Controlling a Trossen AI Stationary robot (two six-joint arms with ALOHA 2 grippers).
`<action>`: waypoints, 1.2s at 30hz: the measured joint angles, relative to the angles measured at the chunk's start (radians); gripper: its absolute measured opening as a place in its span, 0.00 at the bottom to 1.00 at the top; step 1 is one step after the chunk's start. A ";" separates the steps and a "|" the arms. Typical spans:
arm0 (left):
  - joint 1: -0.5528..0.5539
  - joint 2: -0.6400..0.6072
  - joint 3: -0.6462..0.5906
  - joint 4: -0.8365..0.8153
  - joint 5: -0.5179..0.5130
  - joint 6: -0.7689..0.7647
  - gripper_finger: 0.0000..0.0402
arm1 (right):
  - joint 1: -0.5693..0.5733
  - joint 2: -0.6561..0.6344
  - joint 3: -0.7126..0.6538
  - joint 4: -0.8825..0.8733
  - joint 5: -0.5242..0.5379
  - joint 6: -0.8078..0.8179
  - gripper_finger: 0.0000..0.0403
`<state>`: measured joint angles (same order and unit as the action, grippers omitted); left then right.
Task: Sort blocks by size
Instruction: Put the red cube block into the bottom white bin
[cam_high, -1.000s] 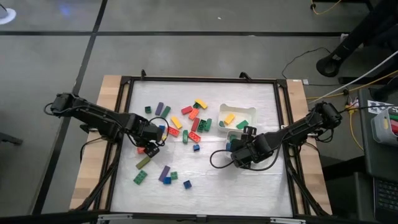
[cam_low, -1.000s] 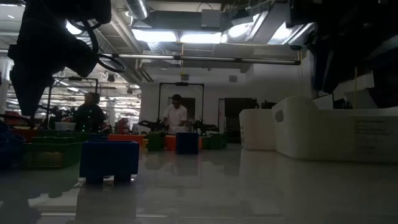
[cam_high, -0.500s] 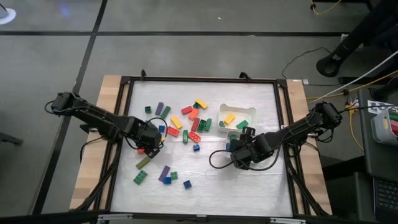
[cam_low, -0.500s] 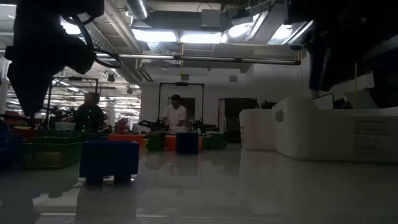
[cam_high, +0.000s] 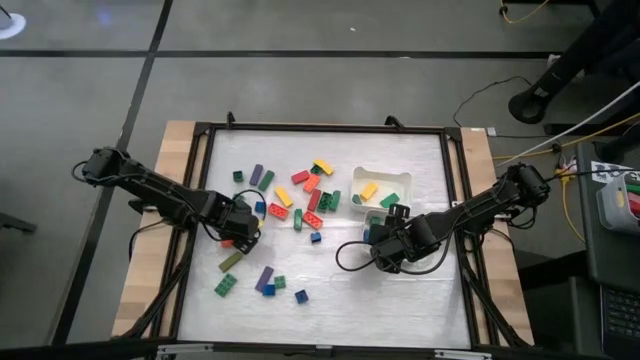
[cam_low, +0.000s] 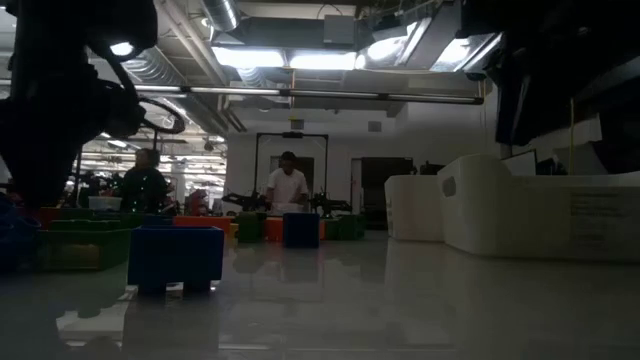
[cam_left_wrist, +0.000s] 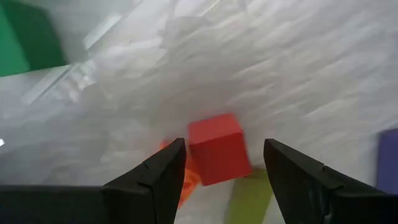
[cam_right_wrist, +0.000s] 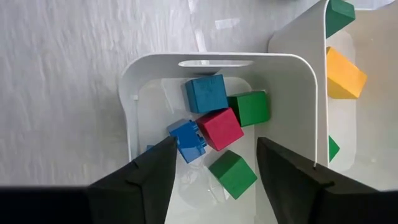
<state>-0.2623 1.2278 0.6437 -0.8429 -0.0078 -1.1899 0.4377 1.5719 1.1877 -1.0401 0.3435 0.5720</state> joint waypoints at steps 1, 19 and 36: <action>0.000 0.000 0.000 0.010 0.000 0.007 0.51 | 0.000 0.000 0.000 0.000 0.000 0.000 0.55; 0.000 0.115 0.000 0.017 -0.006 0.038 0.50 | 0.000 0.000 0.000 0.002 -0.003 0.000 0.55; 0.031 0.110 0.001 0.518 0.033 0.091 0.29 | 0.000 0.000 0.000 0.340 0.069 -0.197 0.55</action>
<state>-0.2311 1.3383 0.6445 -0.3245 0.0255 -1.0985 0.4381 1.5719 1.1877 -0.6997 0.4123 0.3747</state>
